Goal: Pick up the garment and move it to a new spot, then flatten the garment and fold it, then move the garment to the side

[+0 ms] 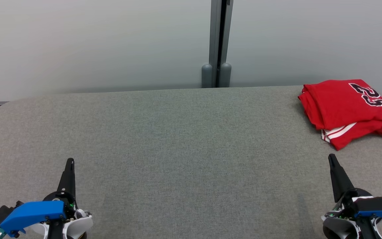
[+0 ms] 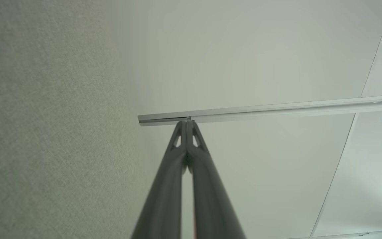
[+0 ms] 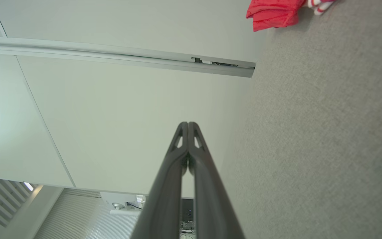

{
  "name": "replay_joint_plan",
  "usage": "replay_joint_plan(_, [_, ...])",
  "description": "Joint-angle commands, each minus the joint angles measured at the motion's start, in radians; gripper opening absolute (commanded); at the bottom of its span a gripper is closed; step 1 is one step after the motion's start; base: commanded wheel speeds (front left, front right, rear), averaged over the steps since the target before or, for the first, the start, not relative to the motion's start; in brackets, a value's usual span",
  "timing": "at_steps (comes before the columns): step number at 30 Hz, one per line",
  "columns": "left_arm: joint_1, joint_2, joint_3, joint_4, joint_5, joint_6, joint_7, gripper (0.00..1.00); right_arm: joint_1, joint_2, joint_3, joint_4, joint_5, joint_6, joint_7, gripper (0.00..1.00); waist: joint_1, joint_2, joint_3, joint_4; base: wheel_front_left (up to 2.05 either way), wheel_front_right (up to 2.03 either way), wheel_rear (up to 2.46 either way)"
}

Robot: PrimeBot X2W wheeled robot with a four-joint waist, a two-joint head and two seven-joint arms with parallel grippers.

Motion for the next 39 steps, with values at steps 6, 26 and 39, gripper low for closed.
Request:
replay_joint_plan(6, [-0.021,-0.002,0.005,-0.007,-0.06,-0.01,0.017,0.0,-0.018,0.004,-0.007,0.004,0.059,0.0,0.017,0.0,0.0,-0.0001,0.001,-0.001,0.0,0.0,0.0])
replay_joint_plan(26, [-0.025,-0.002,0.007,-0.006,-0.096,-0.011,0.027,0.0,-0.024,0.006,-0.013,0.005,0.09,0.0,0.027,0.0,0.0,-0.0001,0.001,-0.002,0.0,0.0,0.0])
replay_joint_plan(39, [-0.025,-0.002,0.007,-0.007,-0.096,-0.011,0.027,0.0,-0.025,0.007,-0.014,0.006,0.088,0.0,0.028,0.0,0.0,-0.0001,0.001,-0.002,0.0,0.0,0.0])
